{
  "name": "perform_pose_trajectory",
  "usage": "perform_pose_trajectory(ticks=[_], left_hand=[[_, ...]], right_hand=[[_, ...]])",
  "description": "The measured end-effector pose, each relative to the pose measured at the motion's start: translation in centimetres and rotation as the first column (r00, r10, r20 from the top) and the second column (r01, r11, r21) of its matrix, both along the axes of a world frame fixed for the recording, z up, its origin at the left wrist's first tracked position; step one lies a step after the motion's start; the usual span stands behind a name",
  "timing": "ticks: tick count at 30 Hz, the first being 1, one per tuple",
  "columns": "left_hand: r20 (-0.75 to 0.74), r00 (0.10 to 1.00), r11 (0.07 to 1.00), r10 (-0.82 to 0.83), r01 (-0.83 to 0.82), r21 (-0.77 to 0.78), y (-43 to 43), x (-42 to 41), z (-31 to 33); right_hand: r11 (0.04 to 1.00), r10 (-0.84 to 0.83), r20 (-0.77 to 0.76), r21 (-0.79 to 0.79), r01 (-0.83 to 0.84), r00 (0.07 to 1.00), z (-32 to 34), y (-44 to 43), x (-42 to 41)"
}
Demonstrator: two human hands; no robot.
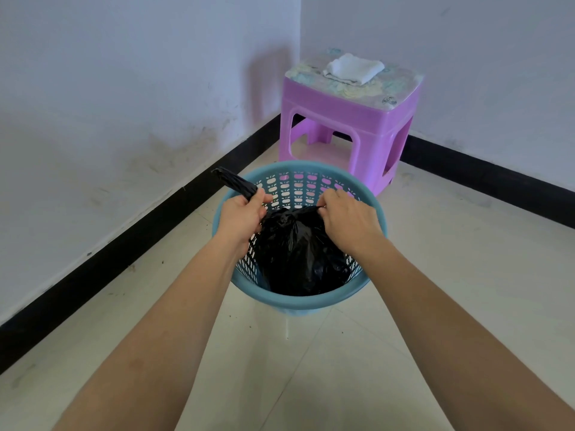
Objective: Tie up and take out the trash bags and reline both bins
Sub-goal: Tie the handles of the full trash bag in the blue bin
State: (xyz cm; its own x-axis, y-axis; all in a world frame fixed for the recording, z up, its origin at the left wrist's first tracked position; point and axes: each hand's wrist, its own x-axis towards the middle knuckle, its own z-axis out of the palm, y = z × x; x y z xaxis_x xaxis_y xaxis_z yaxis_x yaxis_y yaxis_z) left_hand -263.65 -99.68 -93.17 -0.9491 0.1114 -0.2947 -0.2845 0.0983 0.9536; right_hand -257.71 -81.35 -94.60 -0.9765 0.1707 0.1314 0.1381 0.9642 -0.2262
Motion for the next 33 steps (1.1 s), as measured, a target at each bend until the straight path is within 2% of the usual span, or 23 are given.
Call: perform_pose_trajectory(ticks=[2,5,7,11,13,16,18,21,23,24,27,29,31,33], left_hand=[[-0.035,0.999,0.997,0.004,-0.007,-0.073,-0.1,-0.2,0.1],[-0.06,0.997,0.992,-0.038,0.03,-0.122,0.3,-0.1,0.4],[-0.151,0.988,0.986,-0.02,-0.005,-0.166,0.5,0.2,0.7],[-0.406,0.902,0.926,0.147,-0.269,-0.264,0.9,0.6,0.8],[-0.436,0.893,0.904,0.106,-0.269,-0.333,0.8,0.3,0.3],[-0.36,0.931,0.89,-0.062,-0.111,-0.441,0.4,-0.2,-0.4],[-0.305,0.933,0.831,-0.191,-0.012,-0.557,0.3,-0.5,-0.5],[-0.141,0.897,0.705,-0.42,0.224,-0.673,0.1,-0.5,-0.5],[-0.031,0.849,0.628,-0.527,0.365,-0.687,-0.1,-0.5,-0.6],[0.003,0.838,0.626,-0.545,0.41,-0.663,-0.2,-0.6,-0.7],[0.084,0.835,0.667,-0.544,0.492,-0.559,-0.4,-0.8,-0.7],[0.117,0.807,0.647,-0.578,0.541,-0.537,-0.7,-0.6,-0.5],[0.094,0.777,0.572,-0.622,0.533,-0.623,-0.9,-0.3,-0.1],[0.008,0.805,0.563,-0.593,0.422,-0.71,-0.9,-0.3,0.5]], right_hand=[[0.967,-0.01,0.044,-0.254,0.021,0.999,0.0,-0.2,-0.1],[0.845,0.001,0.055,-0.534,0.028,0.999,0.2,-0.6,-0.3],[0.783,0.007,0.061,-0.622,0.032,0.998,0.3,-0.8,-0.3],[0.69,0.015,0.068,-0.723,0.039,0.998,0.7,-1.5,0.1],[0.681,0.02,0.068,-0.731,0.036,0.997,1.1,-1.5,0.1],[0.667,-0.002,0.077,-0.743,0.059,0.997,1.4,-1.1,0.1],[0.644,-0.023,0.102,-0.759,0.093,0.995,1.4,-0.9,0.1],[0.642,-0.037,0.121,-0.758,0.116,0.992,1.3,-1.1,-0.4],[0.642,-0.033,0.109,-0.76,0.105,0.993,1.4,-1.4,-0.7],[0.637,-0.029,0.1,-0.765,0.095,0.995,1.3,-1.6,-0.8],[0.589,-0.043,0.076,-0.804,0.087,0.996,1.0,-1.7,-0.9],[0.506,-0.092,0.093,-0.853,0.127,0.991,0.8,-1.5,-0.7],[0.422,-0.12,0.146,-0.888,0.183,0.982,0.9,-1.4,-0.3],[0.421,-0.102,0.182,-0.883,0.208,0.978,1.7,-1.4,0.1]])
